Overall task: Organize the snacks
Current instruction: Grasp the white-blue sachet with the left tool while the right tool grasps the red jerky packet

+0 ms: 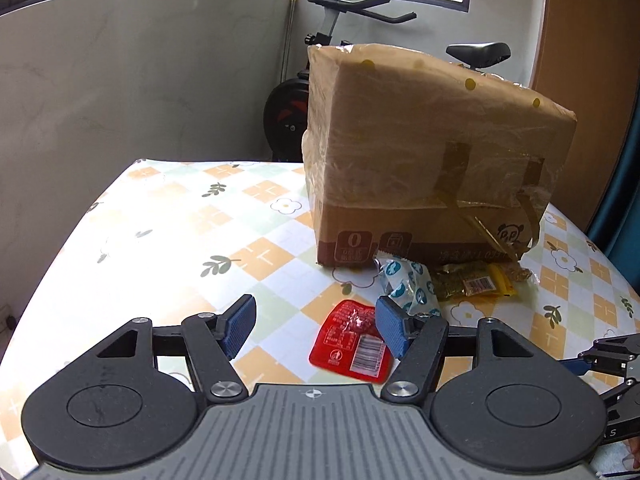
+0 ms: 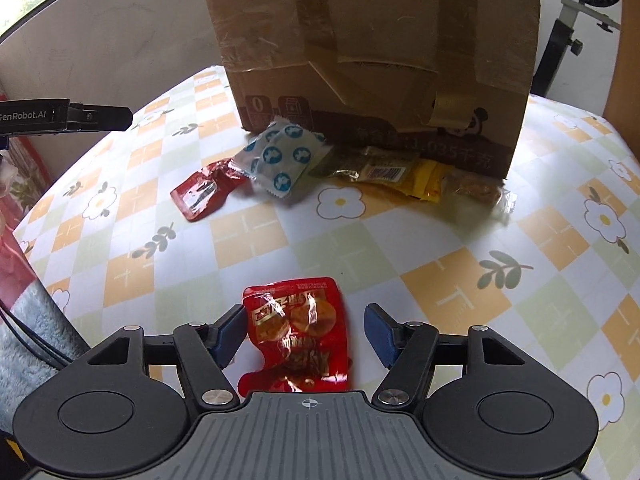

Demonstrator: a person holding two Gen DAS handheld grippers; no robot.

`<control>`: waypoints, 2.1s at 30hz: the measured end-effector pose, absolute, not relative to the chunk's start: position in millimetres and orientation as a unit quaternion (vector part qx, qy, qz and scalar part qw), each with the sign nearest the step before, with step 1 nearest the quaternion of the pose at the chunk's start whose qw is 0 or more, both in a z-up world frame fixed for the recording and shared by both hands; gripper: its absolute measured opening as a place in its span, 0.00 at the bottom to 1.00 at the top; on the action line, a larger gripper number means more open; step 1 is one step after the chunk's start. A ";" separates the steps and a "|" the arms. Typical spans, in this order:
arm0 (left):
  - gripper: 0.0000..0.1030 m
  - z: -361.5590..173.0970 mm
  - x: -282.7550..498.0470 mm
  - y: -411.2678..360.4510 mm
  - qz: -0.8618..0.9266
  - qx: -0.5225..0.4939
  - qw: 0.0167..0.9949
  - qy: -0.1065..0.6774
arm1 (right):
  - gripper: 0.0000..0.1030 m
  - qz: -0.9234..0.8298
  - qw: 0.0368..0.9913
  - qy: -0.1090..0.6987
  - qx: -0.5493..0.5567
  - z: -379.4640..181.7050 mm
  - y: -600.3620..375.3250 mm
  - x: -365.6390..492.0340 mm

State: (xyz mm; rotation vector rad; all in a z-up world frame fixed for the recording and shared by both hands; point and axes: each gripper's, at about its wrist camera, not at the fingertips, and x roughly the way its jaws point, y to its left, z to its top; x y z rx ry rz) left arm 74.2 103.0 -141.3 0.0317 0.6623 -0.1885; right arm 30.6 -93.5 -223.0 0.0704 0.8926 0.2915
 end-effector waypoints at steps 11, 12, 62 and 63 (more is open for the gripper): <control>0.66 -164.8 67.9 93.6 -0.100 0.008 0.933 0.345 | 0.63 0.147 0.894 0.422 -0.013 -223.4 -83.9 24.0; 0.66 -165.1 67.3 93.4 -0.101 0.007 0.933 0.346 | 0.63 0.148 0.894 0.422 -0.014 -223.3 -83.7 23.6; 0.66 -205.6 154.8 -12.1 -0.110 0.052 0.919 0.376 | 0.42 0.053 0.953 0.292 0.056 -240.5 -183.5 49.4; 0.66 -207.4 157.3 -13.4 -0.103 0.051 0.920 0.375 | 0.42 0.054 0.953 0.292 0.060 -240.5 -184.7 49.4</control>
